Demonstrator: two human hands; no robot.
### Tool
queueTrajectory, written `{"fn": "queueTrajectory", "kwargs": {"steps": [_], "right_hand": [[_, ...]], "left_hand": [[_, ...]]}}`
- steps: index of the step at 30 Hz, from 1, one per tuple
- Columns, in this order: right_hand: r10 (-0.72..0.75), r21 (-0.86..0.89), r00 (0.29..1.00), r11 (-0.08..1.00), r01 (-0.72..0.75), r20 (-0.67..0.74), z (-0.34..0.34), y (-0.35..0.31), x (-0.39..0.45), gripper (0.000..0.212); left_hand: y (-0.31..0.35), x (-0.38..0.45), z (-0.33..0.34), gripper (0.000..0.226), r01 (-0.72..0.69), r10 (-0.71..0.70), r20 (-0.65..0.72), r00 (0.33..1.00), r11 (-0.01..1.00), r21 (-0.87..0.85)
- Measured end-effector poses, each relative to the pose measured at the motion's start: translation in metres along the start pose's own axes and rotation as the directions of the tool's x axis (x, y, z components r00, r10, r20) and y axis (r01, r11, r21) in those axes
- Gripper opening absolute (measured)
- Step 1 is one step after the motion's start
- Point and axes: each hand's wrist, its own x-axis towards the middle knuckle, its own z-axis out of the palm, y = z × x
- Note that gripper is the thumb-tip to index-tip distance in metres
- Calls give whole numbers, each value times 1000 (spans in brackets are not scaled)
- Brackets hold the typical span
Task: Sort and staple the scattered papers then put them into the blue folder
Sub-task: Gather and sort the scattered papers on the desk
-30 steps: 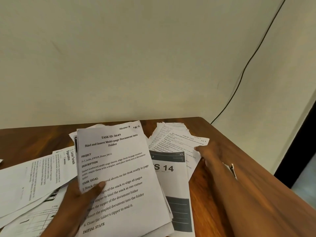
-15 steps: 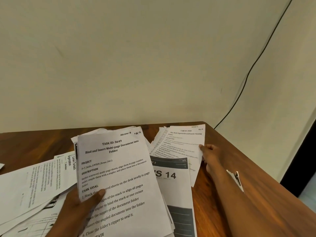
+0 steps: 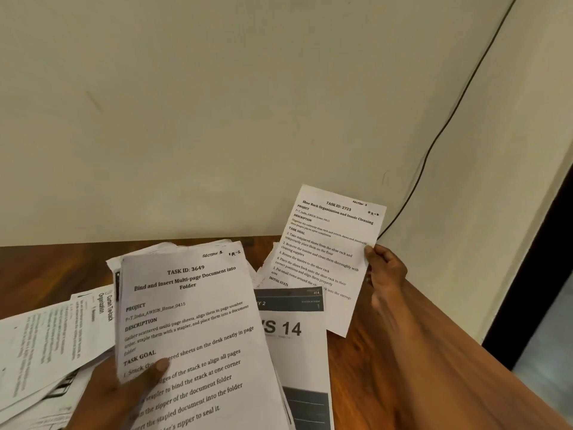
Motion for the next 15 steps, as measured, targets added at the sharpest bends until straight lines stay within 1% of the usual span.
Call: {"fn": "queueTrajectory", "kwargs": {"steps": [2,4,7,8,10,13,15], "right_hand": [[-23,-8,1000,1000,23,10,-1,-5,1,12],[-50,-1,999,999,50,18,1,-11,2,14],[-103,6,994,995,103,39,2,-24,1,8],[-117,14,992,993,117,47,3,-29,-1,7],[-158,17,986,987,157,58,5,-40,-4,6],[-255,3,964,967,255,82,16,-61,-17,6],[-295,29,951,955,294,88,27,-76,-29,5]], "left_hand": [[2,-2,1,34,-27,27,-9,1000,999,20],[5,-3,1,33,-39,39,-9,999,999,7],[5,-2,3,34,-28,28,-16,999,1000,-13],[4,-3,3,39,-17,17,-11,1000,999,-43],[5,-4,2,61,-12,13,13,1000,996,-83],[7,-10,2,70,-18,22,28,999,994,-112],[8,-12,2,90,-21,27,60,998,994,-105]]}}
